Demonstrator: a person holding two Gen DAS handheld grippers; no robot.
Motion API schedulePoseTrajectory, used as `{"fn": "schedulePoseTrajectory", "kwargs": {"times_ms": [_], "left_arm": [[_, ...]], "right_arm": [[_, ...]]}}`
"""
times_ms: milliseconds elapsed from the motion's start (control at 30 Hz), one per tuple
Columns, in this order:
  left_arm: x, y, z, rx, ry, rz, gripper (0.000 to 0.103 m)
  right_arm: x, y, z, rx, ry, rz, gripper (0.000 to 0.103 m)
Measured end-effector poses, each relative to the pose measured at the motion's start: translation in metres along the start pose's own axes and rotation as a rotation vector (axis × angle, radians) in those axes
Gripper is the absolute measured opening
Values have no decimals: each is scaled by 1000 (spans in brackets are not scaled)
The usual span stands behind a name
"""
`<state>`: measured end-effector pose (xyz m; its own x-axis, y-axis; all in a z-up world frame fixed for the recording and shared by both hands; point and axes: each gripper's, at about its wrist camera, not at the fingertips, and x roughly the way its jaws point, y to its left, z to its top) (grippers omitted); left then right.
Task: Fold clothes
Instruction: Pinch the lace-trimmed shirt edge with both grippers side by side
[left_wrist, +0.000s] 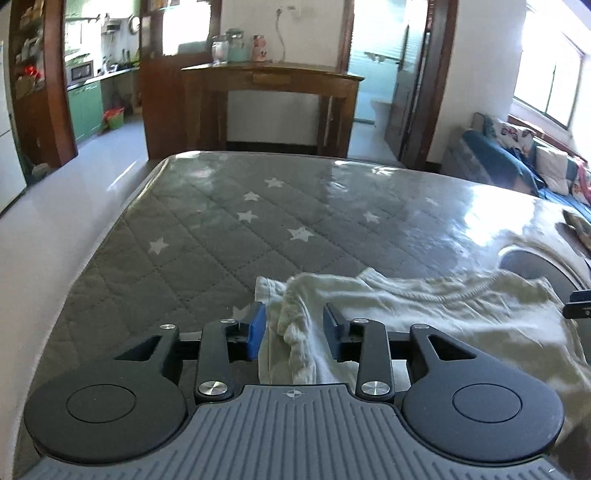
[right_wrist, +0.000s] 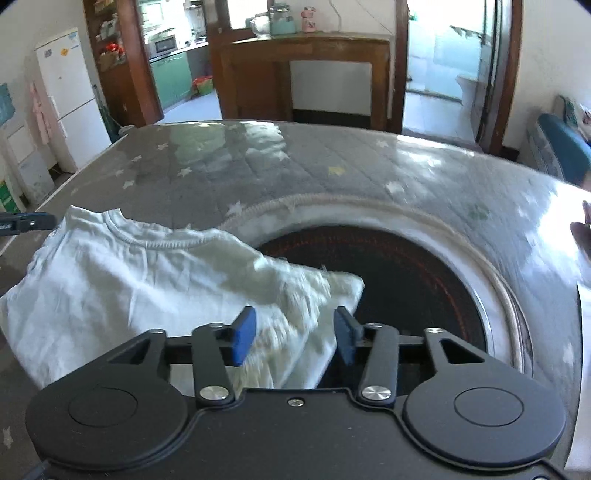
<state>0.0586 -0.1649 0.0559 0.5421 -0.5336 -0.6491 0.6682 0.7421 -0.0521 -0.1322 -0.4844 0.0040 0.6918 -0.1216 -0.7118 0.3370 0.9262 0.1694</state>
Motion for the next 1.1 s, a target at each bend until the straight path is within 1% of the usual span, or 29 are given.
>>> {"fn": "schedulePoseTrajectory", "kwargs": {"times_ms": [167,233,333,400,433,567,767,900,967,1033,1067,1100], "left_arm": [[-9,3,-12,15,6,31,44],[-11,6,-17,7,15,43,45],[-10,13,-21,-27,33,31,46],[-8,17,-22,-43,45,25,47],[-7,18,-23,-44,49,24,49],[-4,18,-24,-43,62,24,52],[1,19,-26,-59,82,-6,55],[7,19,-27,-83,111,-27,57],[8,17,-27,-81,112,-25,59],[9,13,-28,-73,111,-23,59],[9,12,-28,-70,110,-22,59],[9,11,-28,-67,109,-22,59]], "right_arm": [[-2,-11,-14,108,6,43,58],[-1,-11,-17,136,8,58,58],[2,-9,-17,154,21,74,62],[3,-8,-18,156,22,74,63],[4,-6,-17,153,19,73,63],[7,-1,-16,148,17,82,63],[8,1,-15,141,18,85,63],[10,3,-15,140,13,73,63],[11,6,-14,131,14,67,63],[12,7,-14,131,13,68,57],[12,7,-14,133,13,71,55],[12,8,-14,134,13,74,49]]}}
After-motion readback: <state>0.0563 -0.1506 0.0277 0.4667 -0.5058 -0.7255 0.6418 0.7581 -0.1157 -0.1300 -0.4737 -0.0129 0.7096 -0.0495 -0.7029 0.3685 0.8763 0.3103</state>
